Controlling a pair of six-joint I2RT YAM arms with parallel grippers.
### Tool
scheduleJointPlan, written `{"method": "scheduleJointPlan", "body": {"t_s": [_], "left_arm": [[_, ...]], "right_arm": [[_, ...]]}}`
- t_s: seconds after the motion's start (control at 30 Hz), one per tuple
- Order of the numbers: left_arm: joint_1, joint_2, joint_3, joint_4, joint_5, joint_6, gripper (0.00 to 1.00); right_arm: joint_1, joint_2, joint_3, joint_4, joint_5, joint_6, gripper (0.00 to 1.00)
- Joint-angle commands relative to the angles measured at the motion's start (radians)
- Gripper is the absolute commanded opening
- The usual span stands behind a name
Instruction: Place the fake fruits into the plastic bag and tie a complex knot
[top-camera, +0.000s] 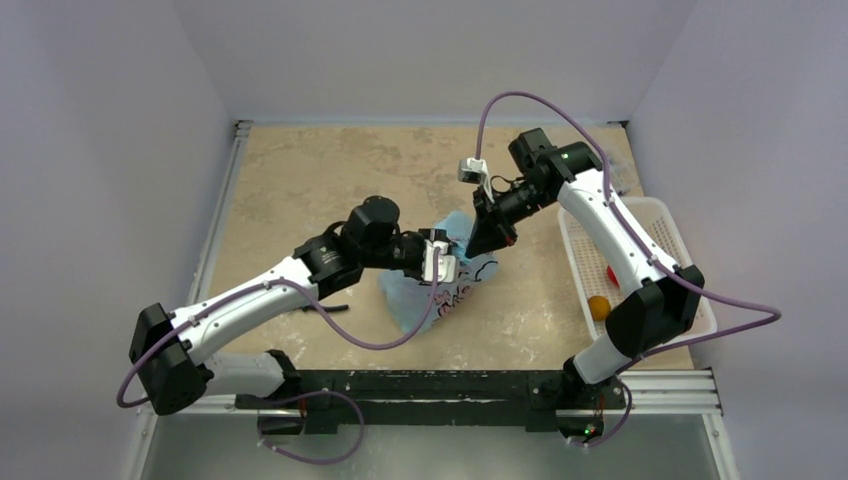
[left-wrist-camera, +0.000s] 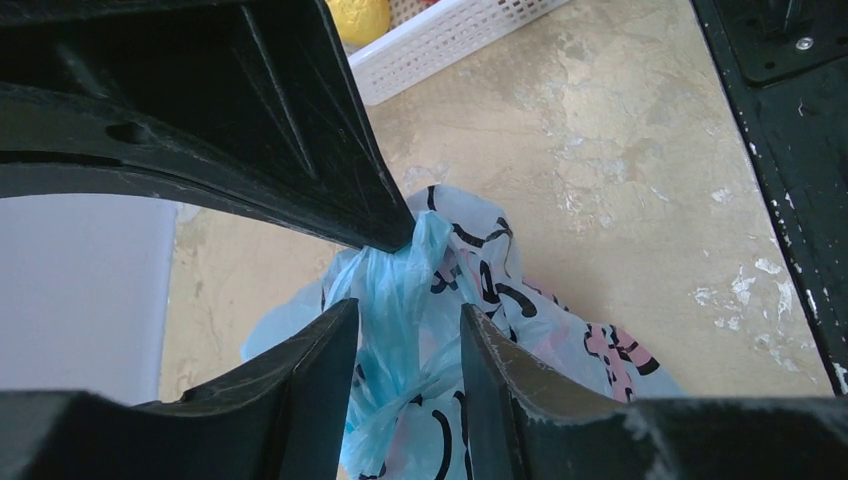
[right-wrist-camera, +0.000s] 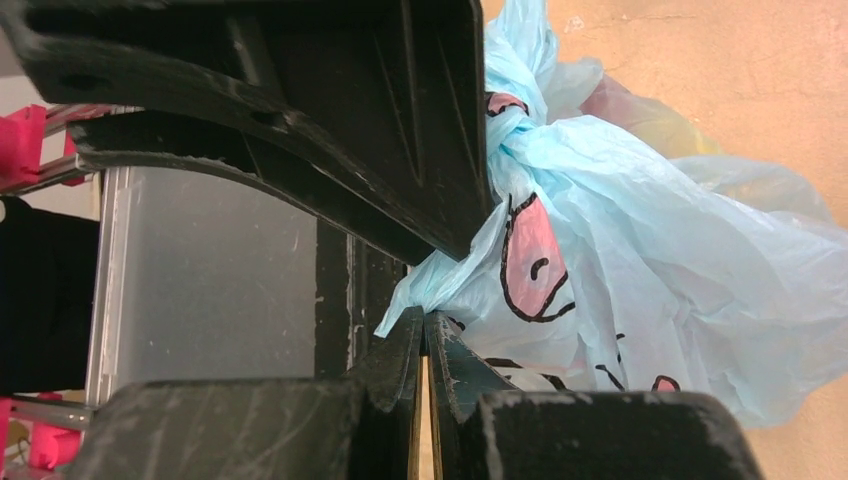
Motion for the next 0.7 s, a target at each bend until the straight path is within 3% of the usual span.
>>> {"method": "scheduleJointPlan", "body": {"t_s": [0.0,0.27,0.33,0.37,0.43,0.47,0.57,0.67], "left_arm": [[-0.008,0.044,0.039,0.031,-0.024,0.009,0.42],[-0.011,0.074,0.050,0.092,-0.058,-0.098,0.28],[-0.009,0.071,0.058,0.099,-0.065,-0.166,0.13],[-0.006,0.064,0.055,0.103,-0.069,-0.192,0.03],[0.004,0.038,0.025,0.140,-0.055,-0.246,0.00],[0.014,0.018,0.010,0.151,-0.041,-0.262,0.00],[0.033,-0.013,-0.018,0.176,0.002,-0.320,0.00],[0.038,-0.017,-0.018,0.183,0.014,-0.356,0.00]], "right_arm": [[-0.003,-0.006,0.024,-0.023,-0.045,-0.034,0.00],[-0.004,-0.009,0.013,-0.016,-0.026,-0.072,0.00],[-0.003,-0.010,0.022,-0.013,-0.028,-0.074,0.00],[-0.004,-0.010,0.026,-0.011,-0.025,-0.070,0.07],[-0.023,-0.028,0.020,-0.009,-0.025,-0.081,0.39],[-0.037,-0.054,-0.002,-0.008,-0.028,-0.103,0.46],[-0.050,-0.123,-0.080,0.075,0.017,-0.119,0.53],[-0.051,-0.164,-0.153,0.197,0.067,-0.116,0.51]]}}
